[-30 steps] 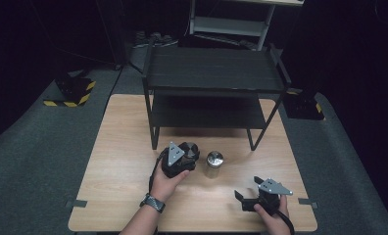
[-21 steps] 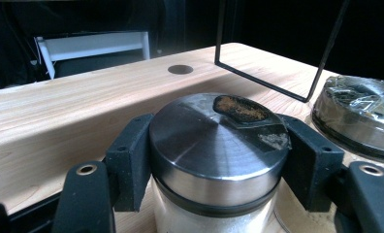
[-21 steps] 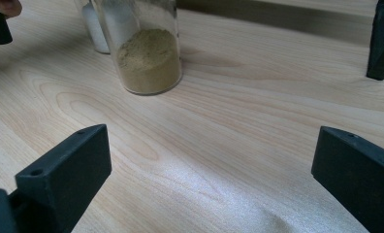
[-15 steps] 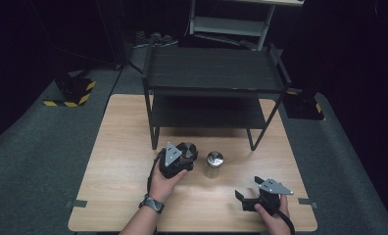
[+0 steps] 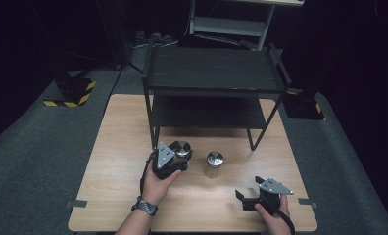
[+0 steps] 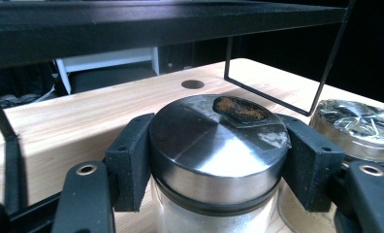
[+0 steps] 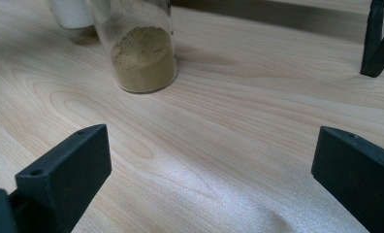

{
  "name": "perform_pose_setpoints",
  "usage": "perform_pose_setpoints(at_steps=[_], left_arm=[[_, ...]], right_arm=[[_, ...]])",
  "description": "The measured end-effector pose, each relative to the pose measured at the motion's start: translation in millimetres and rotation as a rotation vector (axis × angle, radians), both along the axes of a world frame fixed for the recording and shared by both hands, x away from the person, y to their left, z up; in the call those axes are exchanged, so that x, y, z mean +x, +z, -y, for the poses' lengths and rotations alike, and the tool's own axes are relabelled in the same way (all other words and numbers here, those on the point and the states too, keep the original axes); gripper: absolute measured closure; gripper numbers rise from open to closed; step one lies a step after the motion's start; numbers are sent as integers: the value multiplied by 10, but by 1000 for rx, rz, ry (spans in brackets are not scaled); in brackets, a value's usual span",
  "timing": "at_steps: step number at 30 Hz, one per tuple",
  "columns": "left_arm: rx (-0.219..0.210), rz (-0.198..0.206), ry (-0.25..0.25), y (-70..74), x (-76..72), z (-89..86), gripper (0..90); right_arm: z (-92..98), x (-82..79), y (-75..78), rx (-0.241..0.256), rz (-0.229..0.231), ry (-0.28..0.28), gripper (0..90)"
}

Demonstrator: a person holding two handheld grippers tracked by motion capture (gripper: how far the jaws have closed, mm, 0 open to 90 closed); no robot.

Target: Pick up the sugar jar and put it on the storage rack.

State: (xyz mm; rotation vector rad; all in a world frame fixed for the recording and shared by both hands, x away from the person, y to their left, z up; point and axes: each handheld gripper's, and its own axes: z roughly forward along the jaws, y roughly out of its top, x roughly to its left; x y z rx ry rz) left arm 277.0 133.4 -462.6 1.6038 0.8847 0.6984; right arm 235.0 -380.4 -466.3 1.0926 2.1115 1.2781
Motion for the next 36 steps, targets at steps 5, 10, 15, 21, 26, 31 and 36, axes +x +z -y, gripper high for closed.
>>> perform_pose_setpoints(at_steps=[5,10,15,21,26,31,36], left_arm=[[-5,12,3,65,-65,-54,350],[-24,22,0,152,-125,-104,350],[-18,34,-3,262,-201,-120,350],[-31,74,3,375,-297,-148,350],[-44,83,3,482,-334,-178,350],[-40,92,9,600,-365,-178,349],[-45,104,19,711,-405,-178,350]], right_arm=[[3,5,1,1,-3,1,7],[5,8,1,3,-4,1,7],[9,7,1,7,-7,-3,7],[12,10,5,5,-10,-2,7],[14,15,6,5,-11,0,7],[18,16,5,7,-12,0,7],[16,20,9,6,-15,0,7]])
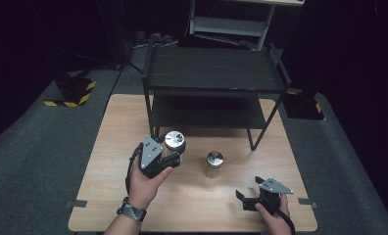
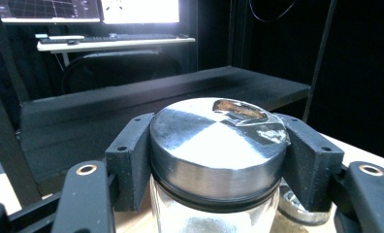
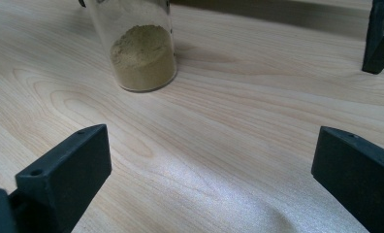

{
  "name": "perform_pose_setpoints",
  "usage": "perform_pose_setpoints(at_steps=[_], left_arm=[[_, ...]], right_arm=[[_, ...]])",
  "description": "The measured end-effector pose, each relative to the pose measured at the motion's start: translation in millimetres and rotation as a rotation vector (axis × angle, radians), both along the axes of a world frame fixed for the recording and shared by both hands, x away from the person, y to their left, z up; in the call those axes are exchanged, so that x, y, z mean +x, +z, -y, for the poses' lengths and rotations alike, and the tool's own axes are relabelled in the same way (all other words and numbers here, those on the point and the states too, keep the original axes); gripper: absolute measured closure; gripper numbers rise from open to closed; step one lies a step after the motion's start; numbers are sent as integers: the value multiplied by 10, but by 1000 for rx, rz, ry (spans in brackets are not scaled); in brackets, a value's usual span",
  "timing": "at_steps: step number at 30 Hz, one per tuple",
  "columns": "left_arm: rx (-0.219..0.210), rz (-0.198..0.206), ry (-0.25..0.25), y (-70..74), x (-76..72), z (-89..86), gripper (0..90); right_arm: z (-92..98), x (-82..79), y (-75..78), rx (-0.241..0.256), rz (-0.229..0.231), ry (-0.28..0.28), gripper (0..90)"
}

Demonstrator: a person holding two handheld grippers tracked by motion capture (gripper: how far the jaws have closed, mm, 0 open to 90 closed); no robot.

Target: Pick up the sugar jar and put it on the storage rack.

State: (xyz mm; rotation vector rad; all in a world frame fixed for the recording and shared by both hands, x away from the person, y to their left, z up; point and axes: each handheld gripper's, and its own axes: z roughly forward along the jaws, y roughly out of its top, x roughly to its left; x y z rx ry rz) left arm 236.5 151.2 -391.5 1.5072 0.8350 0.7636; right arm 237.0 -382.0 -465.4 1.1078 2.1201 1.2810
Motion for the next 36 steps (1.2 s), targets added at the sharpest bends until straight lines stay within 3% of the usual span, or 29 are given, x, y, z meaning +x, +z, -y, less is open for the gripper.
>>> perform_pose_setpoints(at_steps=[19,30,36], left_arm=[[-4,43,7,373,-9,1,349],[-10,63,14,556,19,-21,349],[0,75,16,685,42,-15,349]], right_arm=[[5,13,32,-31,-11,-4,8],[-52,33,89,-87,-36,-24,8],[-47,34,92,-83,-41,-26,9]])
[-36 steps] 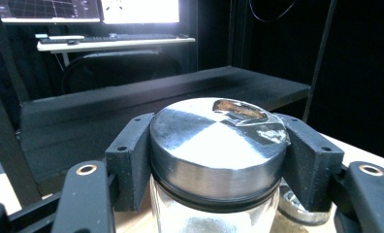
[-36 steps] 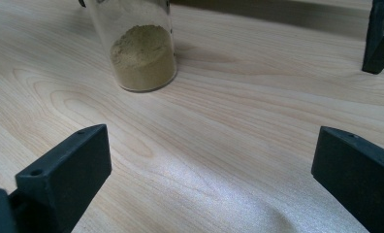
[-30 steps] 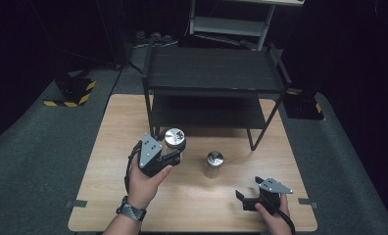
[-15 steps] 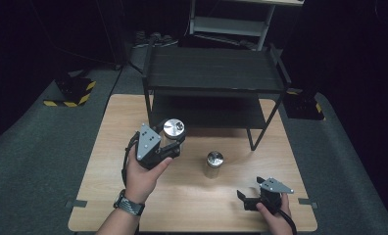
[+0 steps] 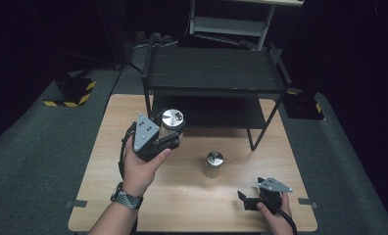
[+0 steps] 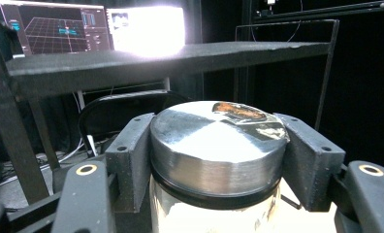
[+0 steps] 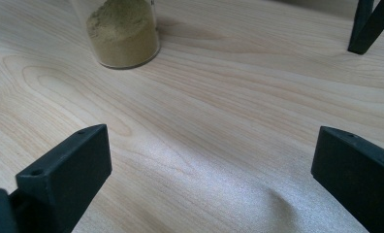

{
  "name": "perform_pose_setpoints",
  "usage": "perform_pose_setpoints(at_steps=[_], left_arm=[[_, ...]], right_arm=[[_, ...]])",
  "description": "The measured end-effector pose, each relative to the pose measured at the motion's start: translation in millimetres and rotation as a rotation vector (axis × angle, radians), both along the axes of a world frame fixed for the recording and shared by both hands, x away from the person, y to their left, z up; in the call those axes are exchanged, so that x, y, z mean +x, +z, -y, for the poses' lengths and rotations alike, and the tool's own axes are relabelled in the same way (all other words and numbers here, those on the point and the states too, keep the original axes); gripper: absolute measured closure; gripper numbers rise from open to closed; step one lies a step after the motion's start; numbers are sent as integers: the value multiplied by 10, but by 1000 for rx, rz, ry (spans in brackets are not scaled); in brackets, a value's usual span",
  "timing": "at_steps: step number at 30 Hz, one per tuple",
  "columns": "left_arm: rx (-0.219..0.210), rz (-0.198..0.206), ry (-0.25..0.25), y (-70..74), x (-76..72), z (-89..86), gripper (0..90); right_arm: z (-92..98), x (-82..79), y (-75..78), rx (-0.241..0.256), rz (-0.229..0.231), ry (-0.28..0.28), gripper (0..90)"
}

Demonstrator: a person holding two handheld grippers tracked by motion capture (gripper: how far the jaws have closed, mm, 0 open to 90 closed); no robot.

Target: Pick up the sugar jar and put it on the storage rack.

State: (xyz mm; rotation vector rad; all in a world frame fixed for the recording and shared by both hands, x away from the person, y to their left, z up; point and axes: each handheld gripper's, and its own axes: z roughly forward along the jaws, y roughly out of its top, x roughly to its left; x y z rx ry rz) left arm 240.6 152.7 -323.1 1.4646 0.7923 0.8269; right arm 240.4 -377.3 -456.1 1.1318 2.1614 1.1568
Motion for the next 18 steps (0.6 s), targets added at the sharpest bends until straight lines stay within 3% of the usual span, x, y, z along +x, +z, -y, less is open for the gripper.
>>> perform_pose_setpoints(at_steps=[4,8,18], left_arm=[[4,14,4,113,18,-3,349],[-26,17,3,215,37,-24,349],[-44,44,17,440,124,-4,349]], right_arm=[[5,2,-1,3,-1,0,9],[10,5,-2,4,-1,2,8],[15,3,-5,8,-1,0,9]])
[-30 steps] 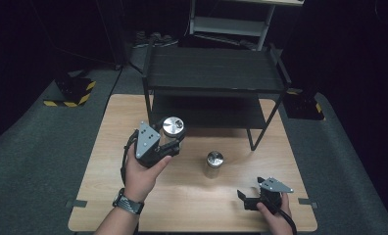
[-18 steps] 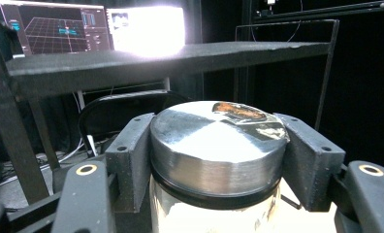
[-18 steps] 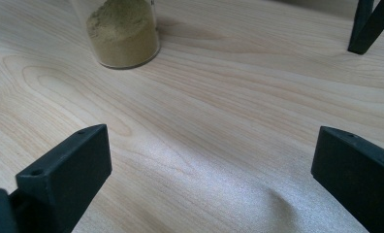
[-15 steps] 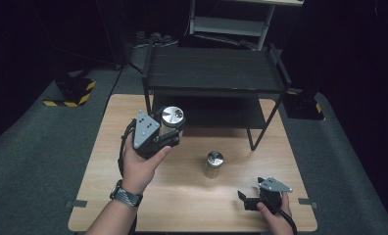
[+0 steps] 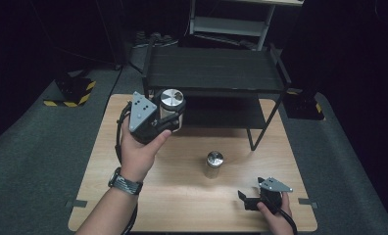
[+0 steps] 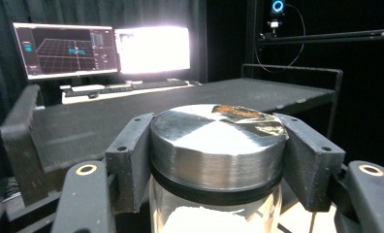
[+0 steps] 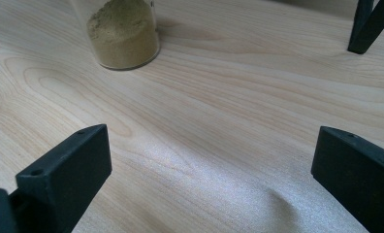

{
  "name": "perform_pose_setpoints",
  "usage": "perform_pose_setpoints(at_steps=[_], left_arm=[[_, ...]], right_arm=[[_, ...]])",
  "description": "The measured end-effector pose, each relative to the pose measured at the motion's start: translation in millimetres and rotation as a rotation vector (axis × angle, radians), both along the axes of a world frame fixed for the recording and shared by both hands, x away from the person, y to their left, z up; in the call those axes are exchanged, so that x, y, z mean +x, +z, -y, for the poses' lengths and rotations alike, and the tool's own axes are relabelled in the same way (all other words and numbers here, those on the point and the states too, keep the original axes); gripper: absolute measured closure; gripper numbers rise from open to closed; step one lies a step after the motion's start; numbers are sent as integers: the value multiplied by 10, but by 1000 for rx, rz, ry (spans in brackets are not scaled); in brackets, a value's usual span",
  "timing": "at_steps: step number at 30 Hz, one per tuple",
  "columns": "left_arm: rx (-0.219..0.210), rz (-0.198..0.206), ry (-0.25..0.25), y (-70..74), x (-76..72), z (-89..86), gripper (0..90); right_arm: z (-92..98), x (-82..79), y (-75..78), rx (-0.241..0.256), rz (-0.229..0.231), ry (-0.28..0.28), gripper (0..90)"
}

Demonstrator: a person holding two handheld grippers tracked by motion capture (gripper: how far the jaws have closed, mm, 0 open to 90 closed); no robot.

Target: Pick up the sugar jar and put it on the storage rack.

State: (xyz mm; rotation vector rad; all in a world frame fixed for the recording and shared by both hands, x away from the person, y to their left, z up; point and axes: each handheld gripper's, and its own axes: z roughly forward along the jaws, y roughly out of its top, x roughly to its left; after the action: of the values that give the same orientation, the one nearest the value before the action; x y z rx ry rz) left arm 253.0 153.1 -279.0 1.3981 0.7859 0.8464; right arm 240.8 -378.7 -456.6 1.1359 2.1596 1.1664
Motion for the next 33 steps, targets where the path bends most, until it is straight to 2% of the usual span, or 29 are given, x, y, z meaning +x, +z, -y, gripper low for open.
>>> perform_pose_setpoints(at_steps=[6,12,19,23,28,33], left_arm=[[3,11,13,157,85,7,350],[-13,17,25,312,161,28,349],[2,37,48,487,231,108,349],[6,36,56,566,332,153,349],[-11,20,55,614,497,171,349],[-10,35,56,612,636,229,349]], right_arm=[[2,0,1,4,-3,-4,9],[3,-1,0,4,-2,-5,8],[0,1,1,-1,0,0,9],[12,5,1,6,-4,3,9],[23,5,-3,10,-3,3,9],[36,10,-6,16,-5,6,9]])
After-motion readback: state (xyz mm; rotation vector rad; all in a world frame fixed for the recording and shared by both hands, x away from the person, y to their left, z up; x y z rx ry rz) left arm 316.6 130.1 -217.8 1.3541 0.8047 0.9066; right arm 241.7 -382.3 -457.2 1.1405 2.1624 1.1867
